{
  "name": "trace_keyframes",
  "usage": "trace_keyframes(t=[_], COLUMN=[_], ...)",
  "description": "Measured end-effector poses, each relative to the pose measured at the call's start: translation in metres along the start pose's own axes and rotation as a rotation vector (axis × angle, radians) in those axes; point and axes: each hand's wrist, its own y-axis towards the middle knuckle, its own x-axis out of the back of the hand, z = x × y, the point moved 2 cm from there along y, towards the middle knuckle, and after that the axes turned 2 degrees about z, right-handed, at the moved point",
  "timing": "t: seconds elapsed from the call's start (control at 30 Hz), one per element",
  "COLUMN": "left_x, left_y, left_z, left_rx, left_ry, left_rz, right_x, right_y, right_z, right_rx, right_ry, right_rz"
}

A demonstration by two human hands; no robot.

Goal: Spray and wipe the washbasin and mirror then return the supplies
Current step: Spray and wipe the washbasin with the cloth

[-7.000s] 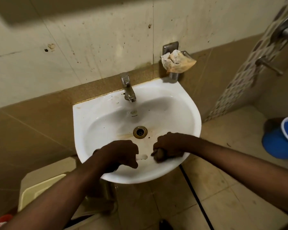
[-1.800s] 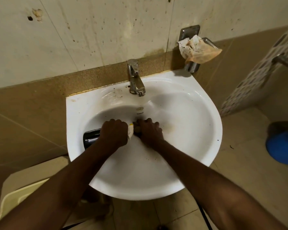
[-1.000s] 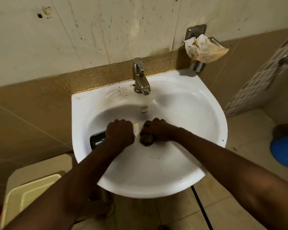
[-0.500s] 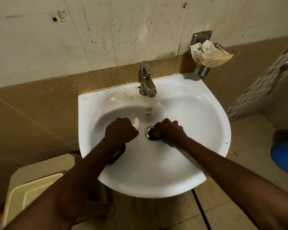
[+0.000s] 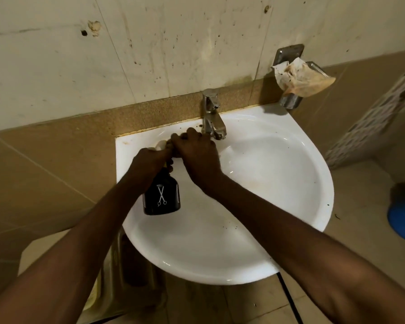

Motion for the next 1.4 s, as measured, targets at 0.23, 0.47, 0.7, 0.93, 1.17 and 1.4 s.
trace_keyframes(t=[0.23, 0.47, 0.7, 0.93, 1.17, 1.4], left_x=[-0.016, -0.05, -0.068, -0.073, -0.08, -0.081], left_y=[0.007, 0.008, 0.005, -0.003, -0.002, -0.004], left_z=[0.023, 0.034, 0.037, 0.048, 0.048, 0.062], left_rx=[0.167, 0.239, 0.213, 0.264, 0.174, 0.196], left_ry=[-0.035, -0.117, -0.152, -0.126, -0.169, -0.062], left_rz=[0.189, 0.22, 0.215, 0.22, 0.15, 0.159], right_x=[-0.006, 0.005, 0.013, 0.009, 0.007, -0.014], right_y=[0.072, 0.079, 0.058, 0.061, 0.014, -0.015], right_z=[-0.006, -0.017, -0.015, 0.007, -0.048, -0.082], right_rx=[-0.049, 0.304, 0.465, 0.335, 0.781, 0.982], right_ry=[-0.247, -0.351, -0.725, -0.901, -0.827, -0.782], right_rz=[0.199, 0.506, 0.395, 0.397, -0.025, -0.398])
